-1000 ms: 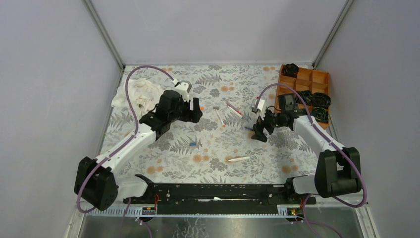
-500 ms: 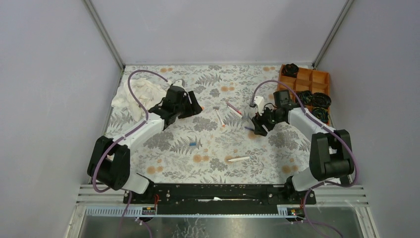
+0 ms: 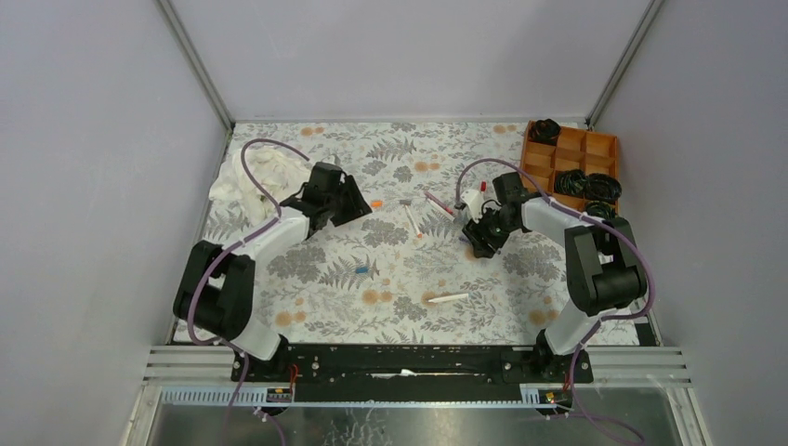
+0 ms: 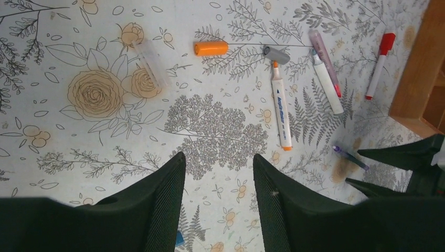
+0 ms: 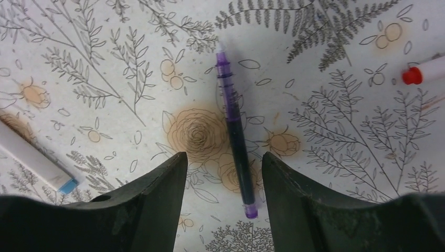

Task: Insert the pens into the pen caps
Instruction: Pick up the pen from the center of the board.

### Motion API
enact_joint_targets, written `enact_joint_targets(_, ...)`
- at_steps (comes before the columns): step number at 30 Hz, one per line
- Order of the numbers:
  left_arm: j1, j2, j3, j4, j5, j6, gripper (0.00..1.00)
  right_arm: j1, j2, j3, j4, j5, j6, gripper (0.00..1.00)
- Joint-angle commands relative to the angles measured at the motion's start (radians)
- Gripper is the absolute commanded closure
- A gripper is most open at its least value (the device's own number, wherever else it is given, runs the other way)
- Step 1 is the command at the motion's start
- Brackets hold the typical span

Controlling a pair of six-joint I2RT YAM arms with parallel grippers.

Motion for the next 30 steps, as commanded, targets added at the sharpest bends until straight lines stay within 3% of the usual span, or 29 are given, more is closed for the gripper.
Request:
enact_joint_targets(1, 0.010, -0.069, -0.050, 0.064, 0.036, 0.031, 0.45, 0.019, 0.028, 0.037, 0.019, 0.083, 0.010, 0.39)
enact_joint_targets(8, 0.011, -0.225, -0.170, 0.247, 0.171, 0.044, 0.42, 0.056, 0.067, 0.035, 0.010, 0.170, -0.012, 0.61)
enact_joint_targets(12, 0.011, -0.319, -0.255, 0.377, 0.246, -0.021, 0.41, 0.090, 0.082, 0.008, 0.025, 0.231, -0.024, 0.62)
enact_joint_targets(19, 0.012, -0.420, -0.380, 0.536, 0.339, -0.158, 0.41, 0.174, 0.122, -0.006, 0.021, 0.364, -0.051, 0.85)
enact_joint_targets(22, 0.011, -0.446, -0.426, 0.586, 0.366, -0.198, 0.41, 0.178, 0.153, 0.037, -0.041, 0.333, -0.035, 1.00)
enact_joint_targets(27, -0.012, -0.439, -0.516, 0.794, 0.431, -0.307, 0.40, 0.173, 0.123, 0.089, -0.095, 0.218, 0.009, 1.00)
enact_joint_targets(30, -0.082, -0.393, -0.558, 0.970, 0.429, -0.363, 0.32, 0.139, 0.053, 0.106, -0.102, 0.096, 0.047, 1.00)
